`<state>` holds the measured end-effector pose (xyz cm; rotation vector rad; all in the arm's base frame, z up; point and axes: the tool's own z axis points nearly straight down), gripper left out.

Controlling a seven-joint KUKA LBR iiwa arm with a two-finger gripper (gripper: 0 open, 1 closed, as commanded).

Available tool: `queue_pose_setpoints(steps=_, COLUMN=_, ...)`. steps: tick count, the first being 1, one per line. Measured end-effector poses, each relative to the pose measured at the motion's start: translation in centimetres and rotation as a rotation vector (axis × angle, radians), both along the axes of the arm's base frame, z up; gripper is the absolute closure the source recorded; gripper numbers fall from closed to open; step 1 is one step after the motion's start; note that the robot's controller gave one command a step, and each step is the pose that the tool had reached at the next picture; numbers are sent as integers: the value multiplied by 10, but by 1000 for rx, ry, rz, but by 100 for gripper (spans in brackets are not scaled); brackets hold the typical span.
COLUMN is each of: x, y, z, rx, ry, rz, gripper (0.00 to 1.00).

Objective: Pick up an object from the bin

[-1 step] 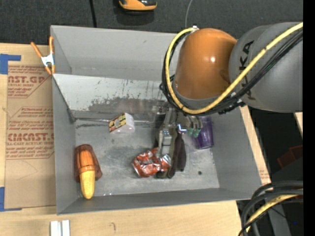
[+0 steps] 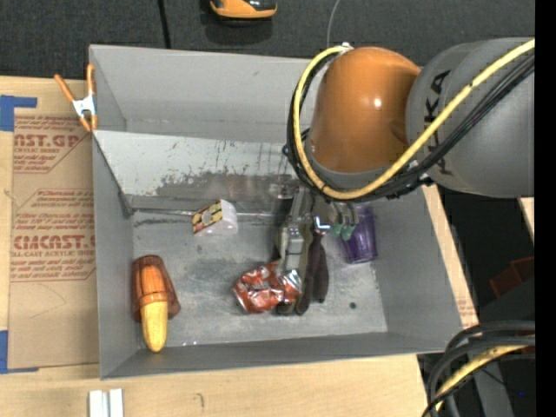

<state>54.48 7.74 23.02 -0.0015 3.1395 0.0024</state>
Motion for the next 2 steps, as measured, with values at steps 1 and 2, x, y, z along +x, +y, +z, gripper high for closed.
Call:
queue_pose_setpoints(steps=1, x=-15, y=-14, z=-54, rx=-1, ry=-4, rz=65, gripper=0)
queue_pose_setpoints(steps=2, x=-38, y=-34, z=-129, rx=0, ry=-3, rz=93, gripper=0)
